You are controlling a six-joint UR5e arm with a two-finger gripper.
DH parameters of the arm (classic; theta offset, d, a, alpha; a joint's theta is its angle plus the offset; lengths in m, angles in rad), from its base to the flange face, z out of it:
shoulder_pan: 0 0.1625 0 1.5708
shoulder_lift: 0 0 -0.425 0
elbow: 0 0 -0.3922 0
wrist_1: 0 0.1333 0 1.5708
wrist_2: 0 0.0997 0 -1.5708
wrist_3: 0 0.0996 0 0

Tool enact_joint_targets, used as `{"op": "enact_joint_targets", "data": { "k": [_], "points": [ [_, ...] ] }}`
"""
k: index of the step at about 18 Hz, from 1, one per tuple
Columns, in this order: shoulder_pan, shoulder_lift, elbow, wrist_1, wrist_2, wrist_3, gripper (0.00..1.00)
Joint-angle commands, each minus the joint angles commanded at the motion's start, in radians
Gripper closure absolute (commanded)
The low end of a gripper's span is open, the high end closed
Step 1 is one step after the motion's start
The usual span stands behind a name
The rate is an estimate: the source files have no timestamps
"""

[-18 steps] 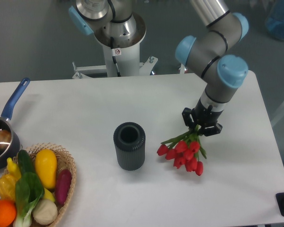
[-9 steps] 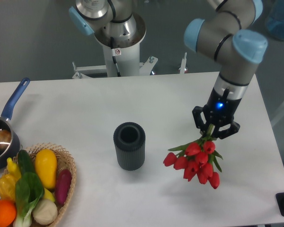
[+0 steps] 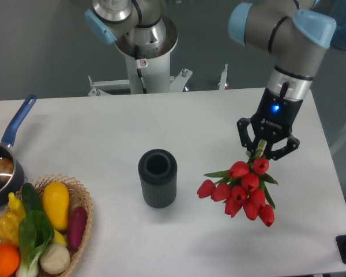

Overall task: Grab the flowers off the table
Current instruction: 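Lift the red tulip bouquet up off the table by its stems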

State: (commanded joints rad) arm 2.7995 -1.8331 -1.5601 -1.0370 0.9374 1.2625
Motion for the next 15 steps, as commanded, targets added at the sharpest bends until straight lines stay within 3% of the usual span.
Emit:
{"op": "enact_joint_targets", "data": {
  "k": [6,15],
  "points": [
    [0.006,0.006,-0.002,0.000,-0.068,0.000,0.75],
    [0.014,0.015,-0.006,0.000,-0.074,0.000,0.75]
  ]
}}
